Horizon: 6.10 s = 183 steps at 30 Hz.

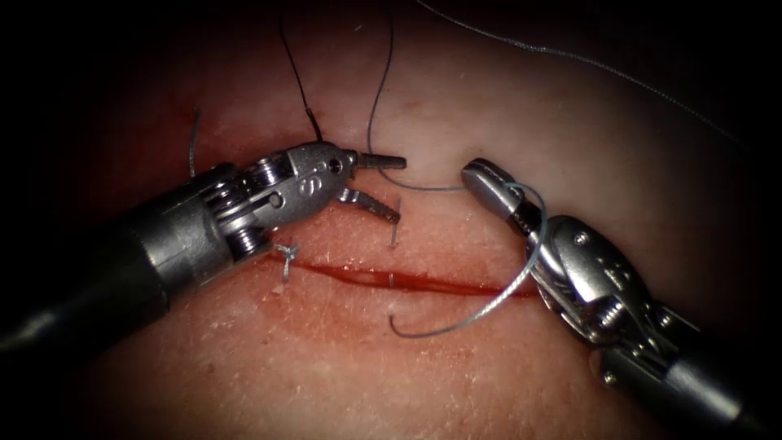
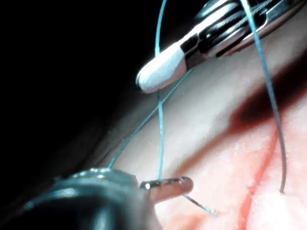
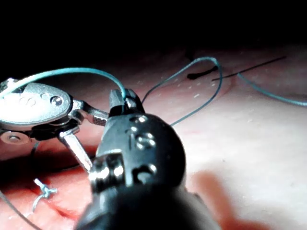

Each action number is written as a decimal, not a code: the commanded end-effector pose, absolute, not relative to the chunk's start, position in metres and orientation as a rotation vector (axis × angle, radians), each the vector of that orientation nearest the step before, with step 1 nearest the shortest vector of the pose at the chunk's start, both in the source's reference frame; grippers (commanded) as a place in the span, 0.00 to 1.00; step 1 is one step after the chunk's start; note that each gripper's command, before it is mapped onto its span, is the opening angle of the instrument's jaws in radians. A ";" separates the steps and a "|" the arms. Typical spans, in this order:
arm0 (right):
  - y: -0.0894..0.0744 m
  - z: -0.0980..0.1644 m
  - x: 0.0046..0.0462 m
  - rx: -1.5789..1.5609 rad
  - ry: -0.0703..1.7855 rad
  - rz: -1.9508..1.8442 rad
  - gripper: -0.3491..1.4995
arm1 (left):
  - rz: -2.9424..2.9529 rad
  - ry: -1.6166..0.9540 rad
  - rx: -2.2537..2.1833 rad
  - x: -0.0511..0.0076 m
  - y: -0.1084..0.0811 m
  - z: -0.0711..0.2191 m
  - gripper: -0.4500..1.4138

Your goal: Wound Closure

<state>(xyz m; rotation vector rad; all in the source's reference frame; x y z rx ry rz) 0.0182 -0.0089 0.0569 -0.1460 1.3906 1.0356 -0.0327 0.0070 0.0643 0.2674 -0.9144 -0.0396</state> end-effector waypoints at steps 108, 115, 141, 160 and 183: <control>-0.009 0.062 0.0254 0.150 1.177 -0.136 0.00 | -0.119 -0.821 0.453 -0.0331 0.006 0.054 0.00; -0.010 0.062 0.0268 0.195 1.350 -0.113 0.00 | -0.099 -0.747 0.299 -0.0317 0.007 0.057 0.00; -0.011 0.061 0.0255 -0.198 1.479 0.804 0.00 | -0.024 -0.614 0.319 -0.0313 0.001 0.063 0.00; -0.014 0.059 0.0255 -0.360 1.107 1.011 0.05 | -0.027 -0.615 0.341 -0.0309 0.001 0.063 0.00; -0.014 0.063 0.0257 -0.327 1.138 1.226 0.46 | 0.026 -0.590 0.443 -0.0322 -0.002 0.063 0.00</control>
